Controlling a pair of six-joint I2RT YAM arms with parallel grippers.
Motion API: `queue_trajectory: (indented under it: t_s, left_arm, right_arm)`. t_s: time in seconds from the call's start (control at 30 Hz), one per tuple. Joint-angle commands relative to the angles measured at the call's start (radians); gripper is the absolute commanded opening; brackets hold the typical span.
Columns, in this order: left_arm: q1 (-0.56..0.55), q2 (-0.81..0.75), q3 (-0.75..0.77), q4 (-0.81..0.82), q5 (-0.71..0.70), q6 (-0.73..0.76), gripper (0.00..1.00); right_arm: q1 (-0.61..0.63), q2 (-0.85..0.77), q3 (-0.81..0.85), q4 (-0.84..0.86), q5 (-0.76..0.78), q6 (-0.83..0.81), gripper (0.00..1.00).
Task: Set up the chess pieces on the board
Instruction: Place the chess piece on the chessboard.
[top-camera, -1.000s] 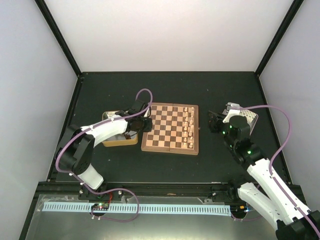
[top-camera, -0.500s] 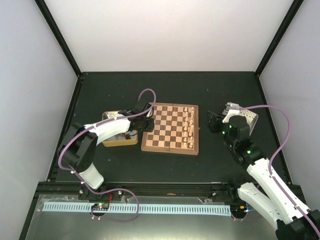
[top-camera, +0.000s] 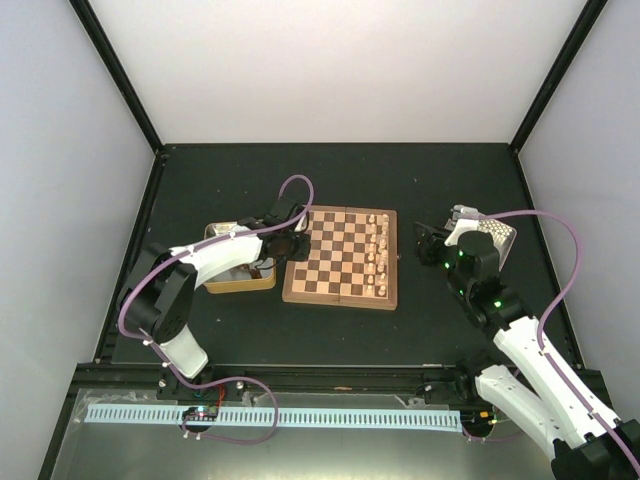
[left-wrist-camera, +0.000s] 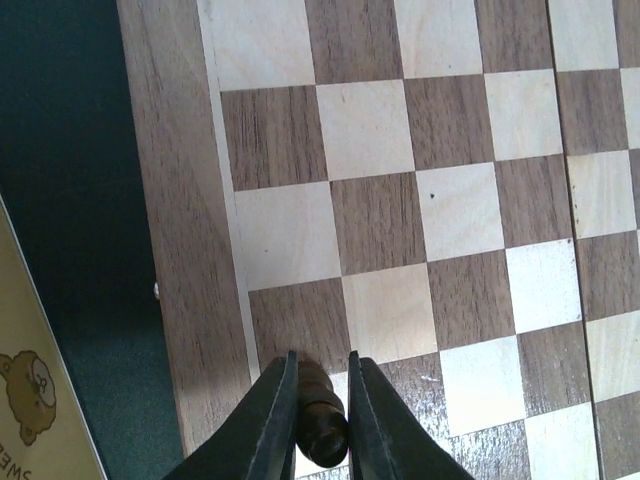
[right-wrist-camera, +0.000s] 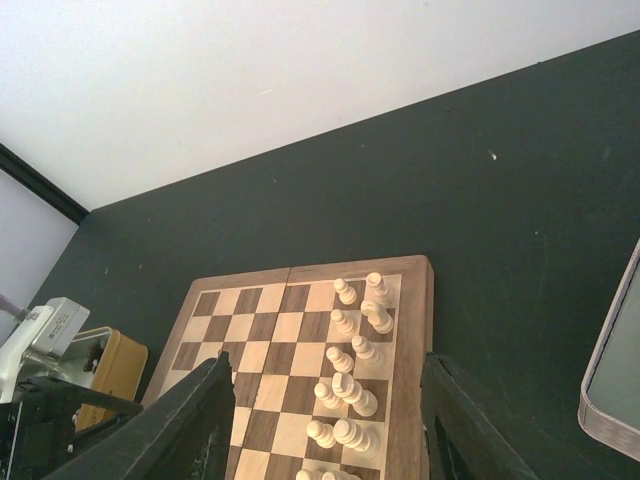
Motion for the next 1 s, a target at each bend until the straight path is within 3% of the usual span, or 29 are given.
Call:
queue_trajectory:
  t_s: [0.0,0.73,0.8,0.97]
  left_arm:
    - [-0.006,0.022,0.045,0.010,-0.012,0.010,0.12]
    - [-0.006,0.065,0.065,0.052,-0.062,0.035,0.12]
    - [-0.006,0.066,0.067,0.043,-0.063,0.037,0.16]
    - [-0.005,0.046,0.080,0.012,-0.051,0.038,0.38]
  right_arm:
    - [0.005,-0.011,-0.015,0.018,-0.002,0.002,0.53]
    - [0.005,-0.001,-0.012,0.025,0.004,-0.001,0.53]
    - [0.004,0.001,-0.011,0.024,0.006,0.000,0.53]
    - [0.005,0.002,-0.009,0.024,0.006,0.000,0.53]
